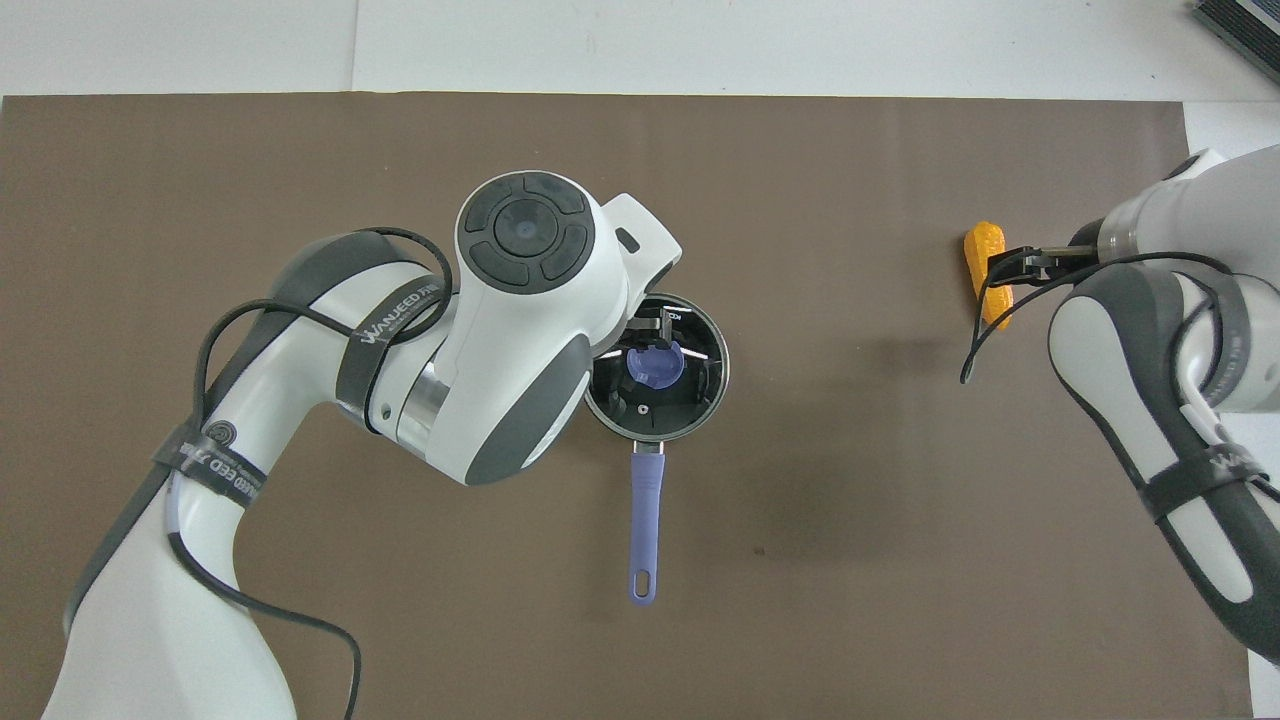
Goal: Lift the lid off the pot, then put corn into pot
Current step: 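Grasp the lid knob with the left gripper while the right gripper grasps the corn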
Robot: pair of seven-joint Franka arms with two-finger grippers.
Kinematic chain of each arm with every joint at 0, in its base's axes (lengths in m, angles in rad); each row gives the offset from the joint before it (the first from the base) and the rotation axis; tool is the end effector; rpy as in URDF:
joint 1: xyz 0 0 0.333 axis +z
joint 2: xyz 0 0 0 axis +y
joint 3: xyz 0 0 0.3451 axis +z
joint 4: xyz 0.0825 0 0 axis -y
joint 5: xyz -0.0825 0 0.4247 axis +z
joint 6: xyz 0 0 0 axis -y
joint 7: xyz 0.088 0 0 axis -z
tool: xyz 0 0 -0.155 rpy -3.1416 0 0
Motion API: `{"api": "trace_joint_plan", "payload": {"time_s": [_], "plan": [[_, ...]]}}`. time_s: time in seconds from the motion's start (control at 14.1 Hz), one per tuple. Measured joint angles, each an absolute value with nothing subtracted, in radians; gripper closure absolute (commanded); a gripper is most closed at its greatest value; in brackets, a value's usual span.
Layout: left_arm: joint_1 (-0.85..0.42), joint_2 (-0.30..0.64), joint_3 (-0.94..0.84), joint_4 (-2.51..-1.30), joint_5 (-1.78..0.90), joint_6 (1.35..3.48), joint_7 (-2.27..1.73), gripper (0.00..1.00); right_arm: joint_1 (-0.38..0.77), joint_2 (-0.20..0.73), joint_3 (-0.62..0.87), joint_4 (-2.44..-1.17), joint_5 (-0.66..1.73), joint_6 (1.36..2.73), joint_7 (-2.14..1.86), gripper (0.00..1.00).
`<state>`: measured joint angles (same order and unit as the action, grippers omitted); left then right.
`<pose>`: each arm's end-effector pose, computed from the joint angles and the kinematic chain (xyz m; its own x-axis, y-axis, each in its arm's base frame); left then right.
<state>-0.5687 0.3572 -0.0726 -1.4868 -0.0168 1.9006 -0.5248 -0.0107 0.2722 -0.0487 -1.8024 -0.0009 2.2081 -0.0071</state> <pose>0.5840 -0.4308 0.4432 0.9941 -0.1051 0.0287 -0.1067 -0.9922 0.0646 0.6907 -0.0394 0.3687 0.9899 -0.0477 0.1333 -0.0501 -0.9986 0.0148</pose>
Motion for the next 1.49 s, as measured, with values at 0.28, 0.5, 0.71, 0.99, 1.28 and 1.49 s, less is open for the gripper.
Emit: {"api": "trace_joint_plan", "payload": {"time_s": [0.28, 0.5, 0.71, 0.99, 1.28, 1.49], "plan": [[-0.571, 0.358, -0.073, -1.487, -0.022, 1.903, -0.526, 0.00, -0.012, 0.376, -0.049, -1.782, -0.002, 2.338, -0.009, 0.00], [-0.574, 0.358, -0.075, -1.487, -0.022, 1.909, -0.527, 0.00, -0.019, 0.424, -0.049, -1.773, -0.002, 2.391, -0.045, 0.00], [-0.574, 0.358, -0.075, -1.487, -0.025, 1.924, -0.528, 0.00, -0.022, 0.470, -0.049, -1.769, -0.002, 2.450, -0.054, 0.00], [-0.583, 0.373, -0.076, -1.486, -0.030, 1.937, -0.540, 0.00, -0.023, 0.516, -0.050, -1.752, -0.002, 2.464, -0.054, 0.00], [-0.631, 0.429, -0.076, -1.477, -0.029, 1.971, -0.582, 0.00, -0.028, 0.529, -0.050, -1.735, -0.002, 2.465, -0.055, 0.00], [-0.655, 0.454, -0.076, -1.472, -0.006, 1.971, -0.597, 0.00, -0.030, 0.534, -0.050, -1.731, -0.002, 2.465, -0.056, 0.00]]}}
